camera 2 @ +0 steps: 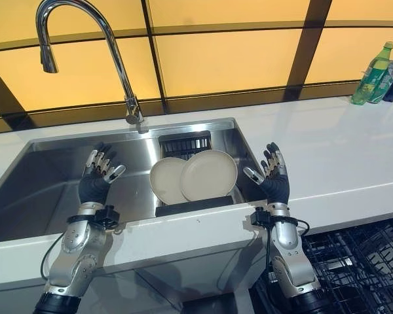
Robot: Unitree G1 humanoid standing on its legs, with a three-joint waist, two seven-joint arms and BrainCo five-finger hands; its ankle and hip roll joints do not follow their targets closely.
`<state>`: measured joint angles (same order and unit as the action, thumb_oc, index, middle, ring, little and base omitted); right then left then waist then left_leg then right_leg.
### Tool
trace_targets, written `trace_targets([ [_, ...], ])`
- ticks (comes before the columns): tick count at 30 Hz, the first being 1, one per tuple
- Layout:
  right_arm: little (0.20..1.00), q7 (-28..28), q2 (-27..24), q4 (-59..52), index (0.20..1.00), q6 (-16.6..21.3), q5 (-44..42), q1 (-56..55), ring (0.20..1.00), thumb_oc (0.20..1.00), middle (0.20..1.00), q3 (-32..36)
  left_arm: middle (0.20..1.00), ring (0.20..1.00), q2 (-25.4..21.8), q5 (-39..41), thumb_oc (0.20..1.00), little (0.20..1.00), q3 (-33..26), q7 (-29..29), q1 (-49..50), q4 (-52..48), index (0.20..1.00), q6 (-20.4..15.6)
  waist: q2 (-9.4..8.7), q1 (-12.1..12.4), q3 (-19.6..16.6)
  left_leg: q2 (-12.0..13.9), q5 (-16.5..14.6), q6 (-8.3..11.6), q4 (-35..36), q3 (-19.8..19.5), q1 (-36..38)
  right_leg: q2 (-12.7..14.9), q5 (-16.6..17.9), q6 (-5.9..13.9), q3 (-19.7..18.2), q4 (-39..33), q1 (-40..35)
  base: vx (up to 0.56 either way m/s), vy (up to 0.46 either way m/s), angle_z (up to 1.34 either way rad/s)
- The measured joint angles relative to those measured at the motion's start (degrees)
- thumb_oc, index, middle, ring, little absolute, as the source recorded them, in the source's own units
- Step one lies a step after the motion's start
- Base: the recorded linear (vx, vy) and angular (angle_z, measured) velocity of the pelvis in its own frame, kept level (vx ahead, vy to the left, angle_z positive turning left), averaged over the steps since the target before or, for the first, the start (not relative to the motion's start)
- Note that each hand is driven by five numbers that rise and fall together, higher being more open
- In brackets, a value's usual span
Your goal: Pick up plates and place into dishwasher.
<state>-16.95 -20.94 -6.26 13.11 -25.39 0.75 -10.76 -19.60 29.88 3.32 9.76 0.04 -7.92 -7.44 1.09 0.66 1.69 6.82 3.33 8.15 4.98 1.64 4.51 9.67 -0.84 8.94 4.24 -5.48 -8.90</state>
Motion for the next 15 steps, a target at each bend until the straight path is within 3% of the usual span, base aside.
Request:
trace_targets([
  [8,1.0,0.0,0.0,0.1,1.0,-2.0,0.0,-0.3,1.0,1.0,1.0,-0.1,1.0,1.0,-3.3,-1.8,1.0,1.0,0.0,-1.4,-0.1,0.0,1.0,1.6,-0.36,-0.9,0.4,0.1,-0.4,-0.61,-1.8,1.4,0.3,0.0,-0.3,0.32,-1.4,0.8,0.2,0.01,-0.105,-0.09],
  [10,1.0,-0.1,0.1,0.2,1.0,-2.1,0.0,-0.4,1.0,1.0,1.0,-0.1,1.0,1.0,-4.3,-2.2,1.0,1.0,0.0,-1.5,-0.5,0.1,1.0,1.6,-1.44,-1.2,2.5,0.0,-2.1,-3.32,-7.9,1.5,-1.6,0.1,-1.5,-0.13,-2.4,3.2,0.8,-0.01,-0.066,-0.16],
  [12,1.0,-0.4,0.1,0.2,1.0,-2.1,0.0,-0.4,1.0,1.0,1.0,-0.2,1.0,1.0,-4.4,-2.2,1.0,1.0,0.0,-1.5,-0.7,1.3,1.0,1.6,-2.25,-1.1,4.8,-0.4,-2.9,-4.77,-14.5,0.7,-3.5,0.1,-2.9,-1.12,-4.9,5.9,1.6,0.09,0.037,-0.31],
  [13,1.0,-0.4,0.0,0.2,1.0,-2.0,0.0,-0.5,1.0,1.0,1.0,-0.3,1.0,1.0,-4.2,-2.2,1.0,1.0,0.0,-1.5,-0.5,2.2,1.0,1.6,-2.24,-1.0,5.3,-1.6,-4.2,-6.55,-16.7,-1.9,-4.1,0.2,-2.8,-1.28,-6.9,6.1,1.6,0.17,0.106,-0.57],
  [14,1.0,-0.3,-0.4,0.0,1.0,-2.0,0.1,-0.6,1.0,1.0,1.0,-0.3,1.0,1.0,-3.8,-2.2,1.0,1.0,-0.1,-1.4,0.0,2.6,1.0,1.5,-1.53,-1.0,5.4,-4.5,-6.9,-8.43,-15.8,-5.9,-3.7,0.2,-2.8,-1.25,-8.7,6.8,2.8,0.19,0.13,-0.78],
  [15,1.0,0.0,-1.0,-0.5,1.0,-1.9,0.4,-0.7,1.0,1.0,1.0,0.0,1.0,1.0,-4.0,-2.2,1.0,1.0,-0.4,-1.7,0.4,2.6,1.0,1.5,0.97,-0.9,5.3,-7.1,-9.9,-7.88,-12.4,-10.5,-2.0,-0.4,-2.9,-0.74,-10.8,8.0,4.3,0.19,0.138,-1.04],
])
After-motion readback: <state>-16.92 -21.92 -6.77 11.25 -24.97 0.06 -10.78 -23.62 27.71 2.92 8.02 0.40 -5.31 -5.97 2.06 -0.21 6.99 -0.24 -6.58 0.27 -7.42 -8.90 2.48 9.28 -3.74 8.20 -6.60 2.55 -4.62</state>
